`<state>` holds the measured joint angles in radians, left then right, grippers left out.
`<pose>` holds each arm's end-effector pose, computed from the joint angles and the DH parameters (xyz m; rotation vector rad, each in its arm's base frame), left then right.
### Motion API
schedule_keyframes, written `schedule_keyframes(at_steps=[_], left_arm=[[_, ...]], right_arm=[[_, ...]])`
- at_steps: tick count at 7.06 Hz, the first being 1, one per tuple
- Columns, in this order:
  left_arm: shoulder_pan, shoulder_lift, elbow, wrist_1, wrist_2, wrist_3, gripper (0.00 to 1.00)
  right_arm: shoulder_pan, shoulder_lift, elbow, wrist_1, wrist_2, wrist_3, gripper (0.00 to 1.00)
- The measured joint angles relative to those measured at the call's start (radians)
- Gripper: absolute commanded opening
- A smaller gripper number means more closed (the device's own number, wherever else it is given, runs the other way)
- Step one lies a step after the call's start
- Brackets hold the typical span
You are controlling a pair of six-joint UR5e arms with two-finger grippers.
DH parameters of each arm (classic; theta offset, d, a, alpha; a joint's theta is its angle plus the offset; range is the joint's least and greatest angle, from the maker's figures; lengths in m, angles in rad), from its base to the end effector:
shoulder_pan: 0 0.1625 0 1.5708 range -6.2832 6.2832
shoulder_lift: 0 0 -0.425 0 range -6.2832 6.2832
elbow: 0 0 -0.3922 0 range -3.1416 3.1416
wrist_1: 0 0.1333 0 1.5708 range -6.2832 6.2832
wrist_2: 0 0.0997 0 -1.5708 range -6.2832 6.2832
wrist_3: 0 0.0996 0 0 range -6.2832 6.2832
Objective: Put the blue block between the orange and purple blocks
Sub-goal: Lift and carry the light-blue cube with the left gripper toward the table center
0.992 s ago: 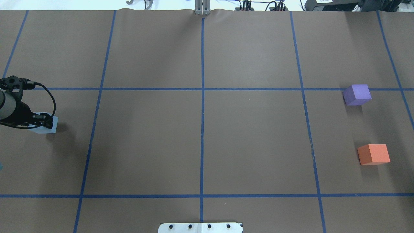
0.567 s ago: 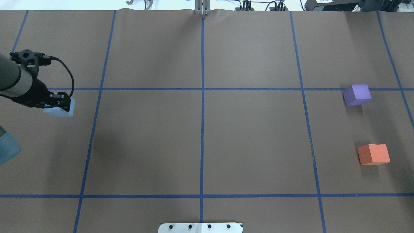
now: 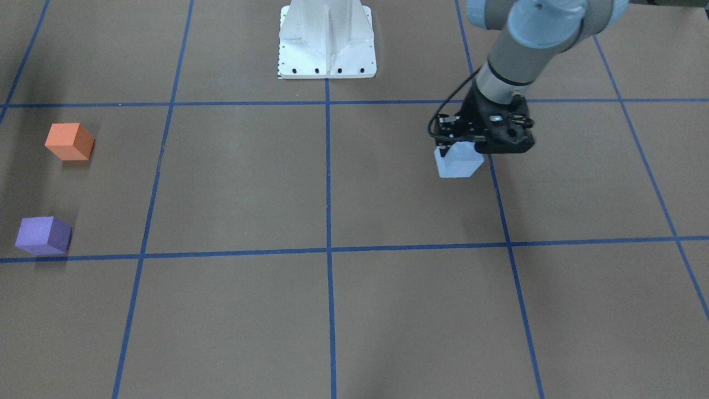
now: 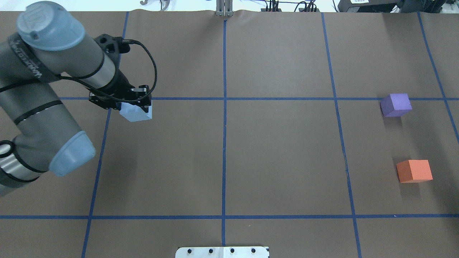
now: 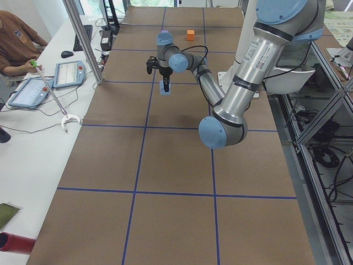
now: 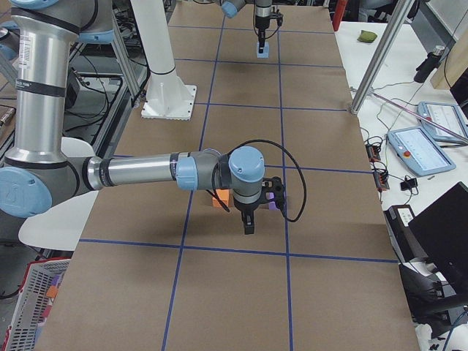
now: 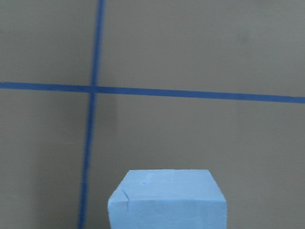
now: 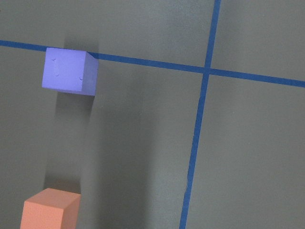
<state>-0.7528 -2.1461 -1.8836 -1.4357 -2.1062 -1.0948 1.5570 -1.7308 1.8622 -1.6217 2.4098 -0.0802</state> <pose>0.3888 -0.4772 0.2091 0.0070 0.8925 -0.0567 0.0533 -0.4266 0.5890 0.1036 -0.8361 -0.1221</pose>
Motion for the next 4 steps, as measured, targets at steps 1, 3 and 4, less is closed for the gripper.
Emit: schedule_keyframes(at_steps=[1,3,4], left_arm=[[0.052,-0.114,0.079,0.011,0.033,-0.043,0.00],[0.152,-0.293,0.269,0.016,0.152,-0.066,0.00],[0.189,-0.360,0.370,0.004,0.205,-0.064,0.00]], right_arm=[[0.000,0.003,0.000,0.000,0.000,0.000,1.00],[0.000,0.005,0.001,0.000,0.001,0.000,1.00],[0.000,0.007,0.003,0.000,0.002,0.000,1.00]])
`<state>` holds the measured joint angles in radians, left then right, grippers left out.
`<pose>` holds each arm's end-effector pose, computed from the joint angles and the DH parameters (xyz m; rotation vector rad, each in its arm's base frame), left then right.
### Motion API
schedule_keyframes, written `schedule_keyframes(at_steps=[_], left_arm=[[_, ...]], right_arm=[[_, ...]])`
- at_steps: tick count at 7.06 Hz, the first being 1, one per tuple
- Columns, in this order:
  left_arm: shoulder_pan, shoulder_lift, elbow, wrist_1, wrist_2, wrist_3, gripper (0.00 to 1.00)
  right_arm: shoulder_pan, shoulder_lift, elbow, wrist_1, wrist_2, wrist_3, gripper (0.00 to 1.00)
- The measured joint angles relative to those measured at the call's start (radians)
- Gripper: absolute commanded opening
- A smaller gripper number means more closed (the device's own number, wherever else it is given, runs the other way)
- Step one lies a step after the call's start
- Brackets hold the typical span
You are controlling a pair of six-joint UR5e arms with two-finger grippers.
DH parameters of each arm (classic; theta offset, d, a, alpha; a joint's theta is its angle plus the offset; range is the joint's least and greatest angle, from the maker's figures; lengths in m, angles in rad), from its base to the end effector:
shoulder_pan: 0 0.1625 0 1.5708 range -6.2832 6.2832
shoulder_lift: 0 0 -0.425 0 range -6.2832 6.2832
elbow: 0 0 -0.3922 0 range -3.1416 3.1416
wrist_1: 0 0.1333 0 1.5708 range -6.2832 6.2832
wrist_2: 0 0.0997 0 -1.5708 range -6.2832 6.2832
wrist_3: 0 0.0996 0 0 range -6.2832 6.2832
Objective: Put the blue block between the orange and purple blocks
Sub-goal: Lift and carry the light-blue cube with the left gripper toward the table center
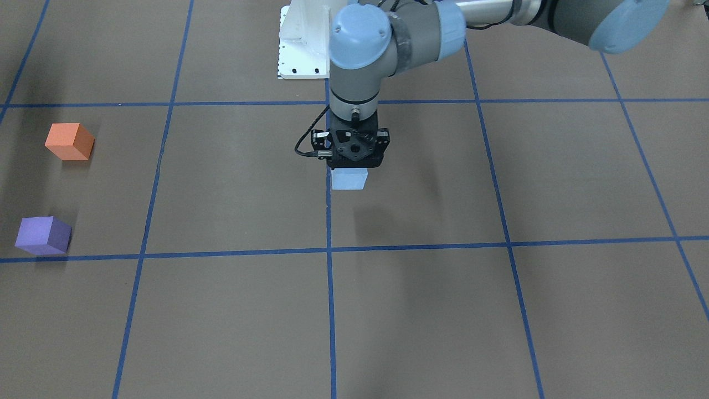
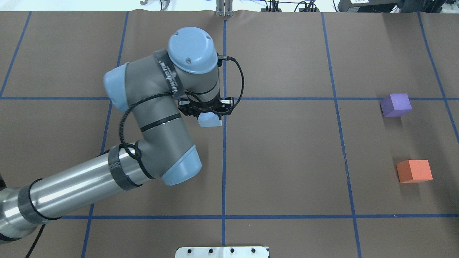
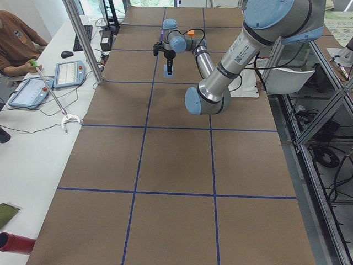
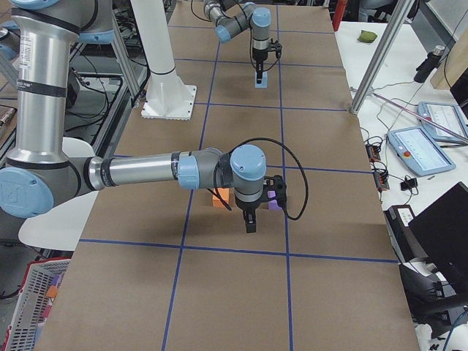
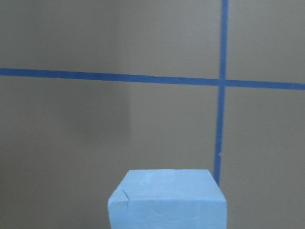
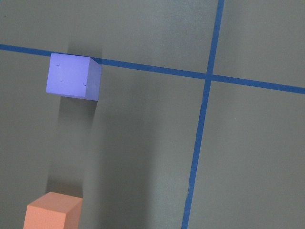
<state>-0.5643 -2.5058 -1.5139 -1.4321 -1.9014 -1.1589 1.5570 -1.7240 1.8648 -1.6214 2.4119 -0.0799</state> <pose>0.5625 -0.4755 0.1155 0.0650 0.7944 -0.0220 0.0531 -0.4295 0.5846 0.1126 -0.8378 -0.1260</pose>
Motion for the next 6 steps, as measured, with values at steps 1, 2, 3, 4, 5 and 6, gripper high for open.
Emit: schedule_keyframes(at_steps=[1,2,3,4,5,6], left_arm=[[0.026,-0.036,0.080,-0.028,0.031,0.002,0.00],[0.047,-0.050,0.143,-0.076,0.054,0.004,0.00],[0.058,-0.056,0.190,-0.113,0.066,0.007,0.10],[0.064,-0.057,0.218,-0.132,0.071,0.010,0.62],[0.068,-0.057,0.232,-0.138,0.072,0.012,1.00],[0.071,-0.057,0.240,-0.139,0.072,0.012,1.00]], right_arm=[[0.000,0.002,0.002,0.000,0.004,0.000,1.00],[0.000,0.008,0.003,0.000,0.012,0.001,1.00],[0.000,0.017,0.004,0.000,0.019,0.001,1.00],[0.000,0.026,0.006,0.000,0.024,0.001,1.00],[0.000,0.036,0.010,0.000,0.029,0.009,1.00],[0.000,0.055,0.014,0.000,0.036,0.038,1.00]])
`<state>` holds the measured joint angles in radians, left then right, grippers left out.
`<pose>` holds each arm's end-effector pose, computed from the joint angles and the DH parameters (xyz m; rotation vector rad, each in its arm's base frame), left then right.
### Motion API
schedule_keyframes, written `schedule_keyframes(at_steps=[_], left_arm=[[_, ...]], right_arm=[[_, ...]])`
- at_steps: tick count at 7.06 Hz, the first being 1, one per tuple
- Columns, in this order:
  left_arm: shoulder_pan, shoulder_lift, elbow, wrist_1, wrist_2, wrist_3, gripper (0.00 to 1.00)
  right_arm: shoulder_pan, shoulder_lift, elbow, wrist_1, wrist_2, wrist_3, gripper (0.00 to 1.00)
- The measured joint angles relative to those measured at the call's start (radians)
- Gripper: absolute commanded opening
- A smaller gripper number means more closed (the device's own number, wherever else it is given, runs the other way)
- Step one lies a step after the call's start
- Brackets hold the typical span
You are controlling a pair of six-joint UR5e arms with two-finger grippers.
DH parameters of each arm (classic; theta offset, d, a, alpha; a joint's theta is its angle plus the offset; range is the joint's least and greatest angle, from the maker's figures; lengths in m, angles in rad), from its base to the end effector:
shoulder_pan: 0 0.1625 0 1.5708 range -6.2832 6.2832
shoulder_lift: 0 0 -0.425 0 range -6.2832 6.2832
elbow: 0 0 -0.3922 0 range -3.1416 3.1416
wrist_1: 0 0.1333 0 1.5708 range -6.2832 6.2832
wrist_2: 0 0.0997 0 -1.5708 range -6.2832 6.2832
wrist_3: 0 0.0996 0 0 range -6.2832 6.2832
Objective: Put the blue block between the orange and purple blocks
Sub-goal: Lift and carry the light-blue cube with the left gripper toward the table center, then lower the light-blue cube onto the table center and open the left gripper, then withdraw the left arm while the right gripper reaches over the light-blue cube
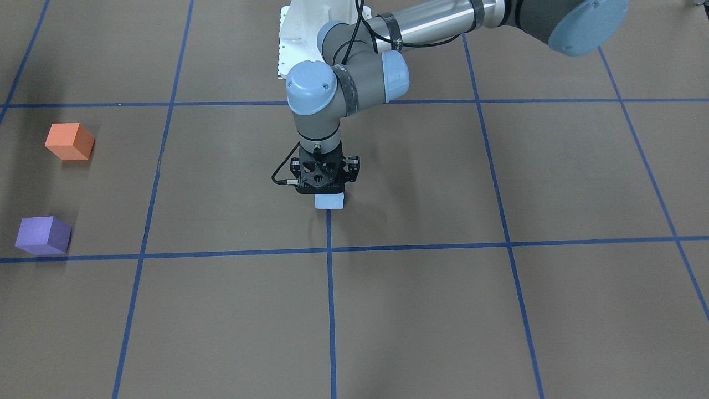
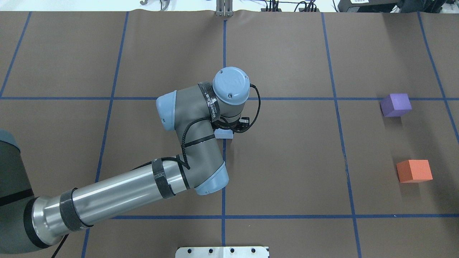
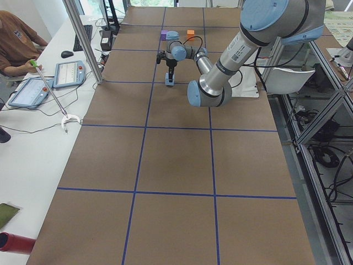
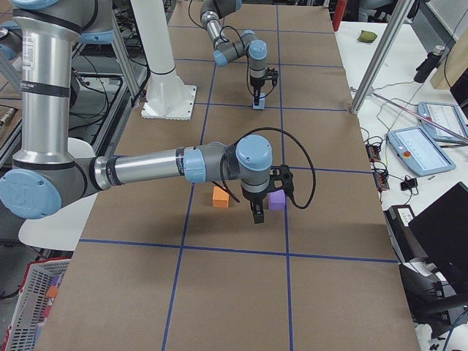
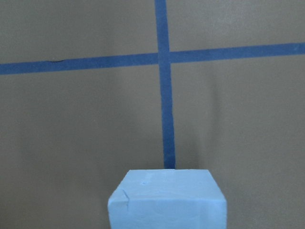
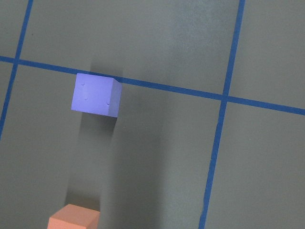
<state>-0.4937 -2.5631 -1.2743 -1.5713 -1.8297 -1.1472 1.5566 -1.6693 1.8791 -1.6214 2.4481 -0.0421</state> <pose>0.6491 -0.4717 0.1534 0.0838 0.7305 0.0232 0.0503 -0.4511 0.5508 0.1611 -0.8736 -0.1224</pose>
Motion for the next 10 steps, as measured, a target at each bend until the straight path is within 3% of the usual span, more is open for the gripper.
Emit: schedule_keyframes(at_steps=[3,5,8,10], left_arm=[[-0.012,0.000,-0.022,-0.001,-0.015,0.001,1.00],[-0.064,0.002,-0.099,0.016,-0.114,0.001,1.00],[-0.204,0.046,-0.222,0.132,-0.231,0.105,1.00],[-0.311,0.175,-0.309,0.186,-0.248,0.296,1.00]], right_arm=[[-0.029,0.077,0.018,-0.007,0.026,0.133,1.00],[-0.087,0.141,0.035,-0.010,0.025,0.249,1.00],[-0.276,0.303,0.077,-0.011,-0.009,0.567,1.00],[-0.467,0.468,0.079,-0.014,-0.092,0.839,1.00]])
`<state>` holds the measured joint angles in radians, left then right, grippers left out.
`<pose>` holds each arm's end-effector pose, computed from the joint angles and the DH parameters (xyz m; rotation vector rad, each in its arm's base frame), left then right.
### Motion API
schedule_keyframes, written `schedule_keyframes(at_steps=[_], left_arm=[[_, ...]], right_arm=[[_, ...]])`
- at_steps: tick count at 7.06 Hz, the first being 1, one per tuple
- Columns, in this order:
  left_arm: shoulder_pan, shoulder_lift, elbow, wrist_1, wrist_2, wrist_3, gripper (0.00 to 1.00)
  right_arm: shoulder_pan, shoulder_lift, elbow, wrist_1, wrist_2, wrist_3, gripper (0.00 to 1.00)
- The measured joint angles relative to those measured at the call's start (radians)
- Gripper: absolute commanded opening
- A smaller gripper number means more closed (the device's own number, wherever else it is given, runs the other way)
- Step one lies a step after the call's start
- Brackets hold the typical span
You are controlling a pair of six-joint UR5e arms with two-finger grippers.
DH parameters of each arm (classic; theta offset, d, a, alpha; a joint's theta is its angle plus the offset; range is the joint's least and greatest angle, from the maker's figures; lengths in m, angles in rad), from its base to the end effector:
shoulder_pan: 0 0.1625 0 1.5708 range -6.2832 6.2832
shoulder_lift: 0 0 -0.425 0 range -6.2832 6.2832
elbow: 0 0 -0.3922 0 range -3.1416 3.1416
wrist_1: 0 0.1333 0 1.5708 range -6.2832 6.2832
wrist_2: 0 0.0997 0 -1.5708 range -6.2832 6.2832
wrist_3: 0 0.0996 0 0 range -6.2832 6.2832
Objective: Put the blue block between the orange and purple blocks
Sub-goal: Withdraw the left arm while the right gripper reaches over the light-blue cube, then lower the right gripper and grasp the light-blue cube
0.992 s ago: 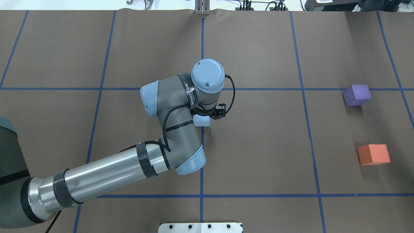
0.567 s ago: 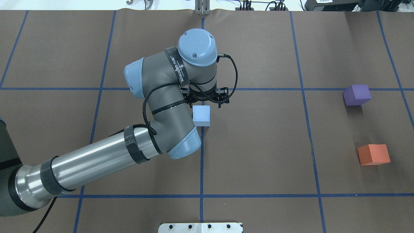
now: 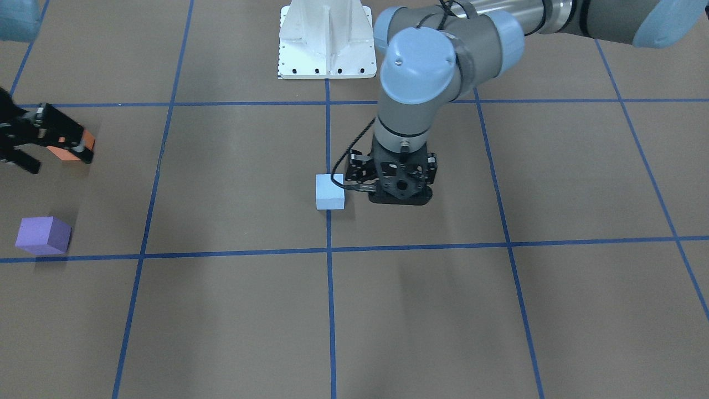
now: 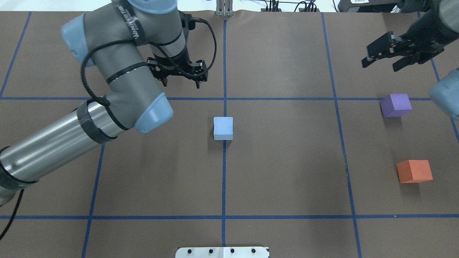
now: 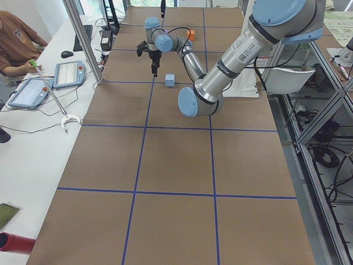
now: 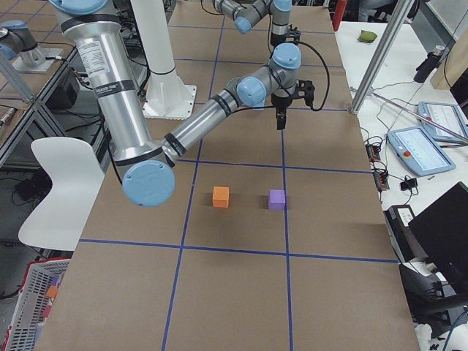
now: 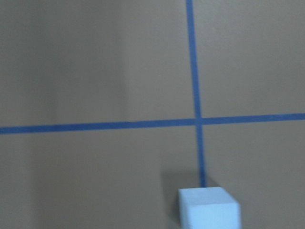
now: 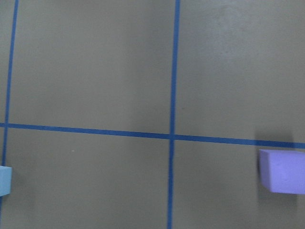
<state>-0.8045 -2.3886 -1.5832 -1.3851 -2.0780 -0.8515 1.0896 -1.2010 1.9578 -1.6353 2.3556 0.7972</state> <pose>0.4289 -0.5681 0.1733 0.0810 0.7932 0.0828 -0.2036 -0.5260 0.2801 0.0771 -0.9918 0.0180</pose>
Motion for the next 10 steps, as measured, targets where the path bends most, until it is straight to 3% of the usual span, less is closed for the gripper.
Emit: schedule_keyframes(at_steps=[2,5,7,10], left_arm=[[-0.108,0.187,-0.107,0.005,-0.003,0.211,1.00],[-0.274,0.502,-0.294,-0.027,-0.002,0.406,1.00],[-0.339,0.594,-0.292,-0.080,0.011,0.394,1.00],[-0.378,0.643,-0.245,-0.193,0.029,0.371,1.00]], right_arm=[[-0.204,0.158,-0.027,-0.051,-0.169,0.194,1.00],[-0.380,0.391,-0.218,-0.105,-0.330,0.278,1.00],[-0.453,0.508,-0.391,-0.077,-0.398,0.293,1.00],[-0.522,0.559,-0.576,0.060,-0.434,0.341,1.00]])
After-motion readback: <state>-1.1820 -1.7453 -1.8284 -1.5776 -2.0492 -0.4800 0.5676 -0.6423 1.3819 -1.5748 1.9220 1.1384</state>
